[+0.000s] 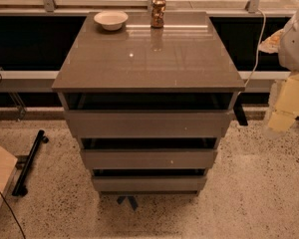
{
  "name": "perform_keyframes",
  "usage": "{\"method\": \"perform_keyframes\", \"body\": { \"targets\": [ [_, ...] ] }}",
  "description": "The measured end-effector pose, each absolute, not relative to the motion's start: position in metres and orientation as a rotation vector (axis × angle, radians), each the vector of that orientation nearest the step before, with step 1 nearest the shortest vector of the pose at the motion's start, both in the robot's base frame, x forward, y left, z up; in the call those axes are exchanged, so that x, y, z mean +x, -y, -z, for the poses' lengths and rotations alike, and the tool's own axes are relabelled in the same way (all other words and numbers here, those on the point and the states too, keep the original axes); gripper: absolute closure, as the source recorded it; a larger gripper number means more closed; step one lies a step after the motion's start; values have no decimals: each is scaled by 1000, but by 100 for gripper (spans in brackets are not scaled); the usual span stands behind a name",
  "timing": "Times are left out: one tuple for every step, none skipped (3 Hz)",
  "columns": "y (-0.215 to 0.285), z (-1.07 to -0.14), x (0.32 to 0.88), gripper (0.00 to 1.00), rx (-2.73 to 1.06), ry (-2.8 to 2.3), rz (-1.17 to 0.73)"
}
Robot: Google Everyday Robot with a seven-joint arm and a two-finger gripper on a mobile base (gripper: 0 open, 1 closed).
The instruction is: Open middle drawer
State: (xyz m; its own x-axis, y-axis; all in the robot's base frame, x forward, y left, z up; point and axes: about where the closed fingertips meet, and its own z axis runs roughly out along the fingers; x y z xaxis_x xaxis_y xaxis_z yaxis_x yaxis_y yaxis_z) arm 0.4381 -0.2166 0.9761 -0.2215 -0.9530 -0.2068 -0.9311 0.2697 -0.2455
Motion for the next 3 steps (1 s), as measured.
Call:
{"method": "perform_keyframes", "body": {
  "targets": [
    [215, -972, 437, 0, -1714, -2216, 107],
    [213, -956, 435, 0, -1684, -2215, 100],
    [221, -886, 431, 0, -1569, -2276, 53]
  ]
}}
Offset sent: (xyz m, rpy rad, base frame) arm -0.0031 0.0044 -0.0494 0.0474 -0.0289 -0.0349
